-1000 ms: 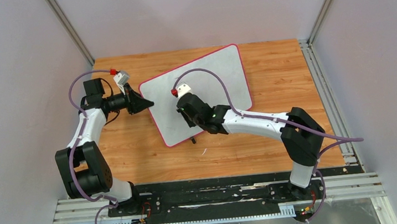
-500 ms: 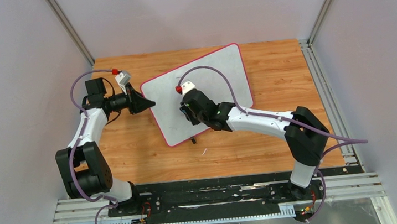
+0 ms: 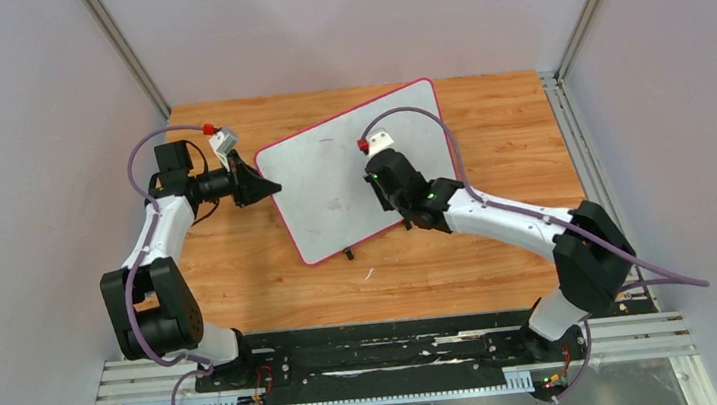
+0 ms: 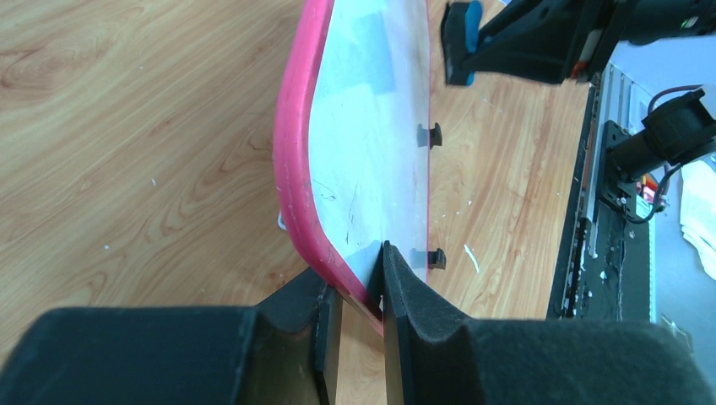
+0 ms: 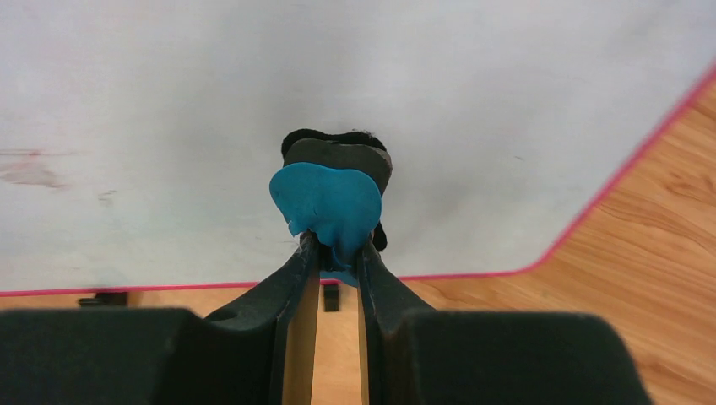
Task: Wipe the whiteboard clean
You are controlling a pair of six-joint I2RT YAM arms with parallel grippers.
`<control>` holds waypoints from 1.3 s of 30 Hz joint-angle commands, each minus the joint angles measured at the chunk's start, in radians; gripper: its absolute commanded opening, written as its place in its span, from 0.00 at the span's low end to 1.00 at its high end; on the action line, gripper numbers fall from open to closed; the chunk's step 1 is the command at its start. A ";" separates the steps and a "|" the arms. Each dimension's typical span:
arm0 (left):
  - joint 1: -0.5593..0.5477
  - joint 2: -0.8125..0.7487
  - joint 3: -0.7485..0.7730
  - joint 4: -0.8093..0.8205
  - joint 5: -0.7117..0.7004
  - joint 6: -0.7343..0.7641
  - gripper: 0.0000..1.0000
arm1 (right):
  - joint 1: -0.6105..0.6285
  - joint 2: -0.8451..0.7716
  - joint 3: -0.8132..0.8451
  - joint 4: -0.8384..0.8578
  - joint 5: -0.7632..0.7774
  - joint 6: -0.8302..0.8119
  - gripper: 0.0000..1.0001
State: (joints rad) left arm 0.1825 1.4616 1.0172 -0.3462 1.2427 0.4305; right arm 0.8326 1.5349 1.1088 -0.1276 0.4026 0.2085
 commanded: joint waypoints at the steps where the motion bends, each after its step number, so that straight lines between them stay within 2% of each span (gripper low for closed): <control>1: 0.003 -0.006 -0.006 0.005 -0.109 0.110 0.00 | -0.082 -0.152 -0.071 -0.056 0.087 -0.026 0.01; 5: 0.002 -0.004 -0.006 0.006 -0.116 0.107 0.00 | -0.138 -0.279 -0.133 -0.114 0.127 -0.030 0.01; 9: 0.002 -0.001 -0.005 0.007 -0.119 0.104 0.00 | -0.244 -0.381 -0.173 -0.253 0.144 0.023 0.01; 12: 0.002 -0.002 -0.008 0.018 -0.125 0.097 0.00 | -0.398 -0.461 -0.232 -0.328 0.064 0.072 0.01; 16: 0.002 0.005 -0.011 0.038 -0.133 0.076 0.00 | -0.669 -0.511 -0.326 -0.362 -0.110 0.114 0.01; 18: 0.002 0.005 -0.012 0.045 -0.143 0.071 0.00 | -0.779 -0.493 -0.361 -0.348 -0.197 0.108 0.01; 21: 0.002 0.001 -0.020 0.063 -0.157 0.058 0.00 | -0.885 -0.408 -0.361 -0.356 -0.232 0.105 0.01; 28: 0.003 0.001 -0.035 0.092 -0.177 0.039 0.00 | -0.935 -0.220 -0.352 -0.276 -0.245 0.159 0.01; 34: 0.003 0.019 -0.029 0.098 -0.178 0.029 0.00 | -0.961 -0.166 -0.388 -0.208 -0.281 0.189 0.01; 37: 0.003 0.026 -0.021 0.095 -0.175 0.022 0.00 | -0.971 -0.163 -0.395 -0.192 -0.299 0.190 0.06; 39: 0.002 0.028 -0.019 0.094 -0.175 0.023 0.00 | -0.973 -0.160 -0.391 -0.193 -0.303 0.187 0.16</control>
State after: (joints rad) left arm 0.1825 1.4647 1.0077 -0.3019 1.2133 0.3641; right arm -0.1211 1.3663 0.7292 -0.3519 0.1303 0.3748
